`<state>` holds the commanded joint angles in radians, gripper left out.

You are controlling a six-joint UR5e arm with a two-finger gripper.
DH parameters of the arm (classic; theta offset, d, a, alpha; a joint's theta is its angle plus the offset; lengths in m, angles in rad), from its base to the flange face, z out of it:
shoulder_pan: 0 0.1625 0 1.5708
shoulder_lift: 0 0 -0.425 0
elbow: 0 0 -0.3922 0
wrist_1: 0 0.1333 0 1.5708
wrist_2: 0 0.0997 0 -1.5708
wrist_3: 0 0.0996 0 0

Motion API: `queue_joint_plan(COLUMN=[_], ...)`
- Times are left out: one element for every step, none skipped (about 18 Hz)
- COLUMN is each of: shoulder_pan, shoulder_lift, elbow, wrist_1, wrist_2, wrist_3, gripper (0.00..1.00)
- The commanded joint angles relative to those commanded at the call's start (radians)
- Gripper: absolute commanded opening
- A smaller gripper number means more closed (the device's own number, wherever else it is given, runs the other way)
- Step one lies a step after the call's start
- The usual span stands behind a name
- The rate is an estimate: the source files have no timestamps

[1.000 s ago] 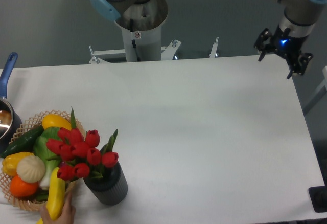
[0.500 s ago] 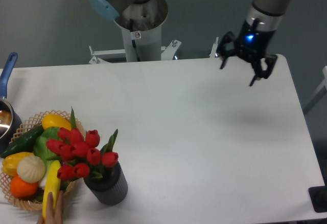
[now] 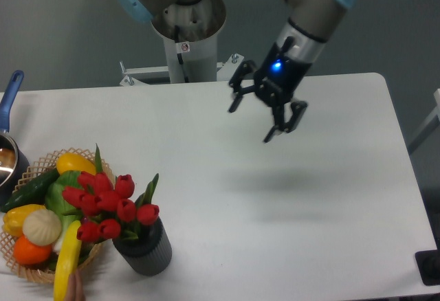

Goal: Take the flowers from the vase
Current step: 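Move the open gripper toward the red tulips in the grey vase, then lower the open gripper onto the tulip stems above the vase rim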

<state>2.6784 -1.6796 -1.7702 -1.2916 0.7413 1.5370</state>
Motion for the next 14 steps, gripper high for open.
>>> queue_joint_plan(shoulder_pan=[-0.012,-0.052,-0.069,-0.072,-0.074,-0.077,-0.078,-0.083,-0.091,-0.101,-0.104,-0.107,-0.117,-0.126], shoulder_lift=[-0.014,-0.067,-0.093,-0.107,-0.115,-0.118,-0.123,-0.13,-0.135,-0.147,-0.155,-0.169,-0.184,-0.196], elbow=[-0.009,-0.011,-0.014,-0.02,-0.023,-0.026,-0.025,-0.026,-0.026,-0.025,-0.025,-0.025,-0.025,-0.025], wrist_1=[0.002,0.029,0.04,0.04,0.04,0.04,0.04,0.04,0.04,0.041,0.055,0.075,0.098,0.123], wrist_2=[-0.046,-0.157,-0.231,-0.284,-0.318,-0.342,-0.362,-0.375,-0.382,-0.384,-0.384,-0.385,-0.387,-0.388], wrist_3=[0.005,-0.001,-0.003,-0.005,-0.005,-0.005,-0.005,-0.005,-0.005,-0.005,-0.005,-0.005,-0.005,-0.005], gripper=[1.0,1.0,1.0,1.0,1.0,1.0,1.0,1.0,1.0,1.0,1.0,1.0,1.0,1.0])
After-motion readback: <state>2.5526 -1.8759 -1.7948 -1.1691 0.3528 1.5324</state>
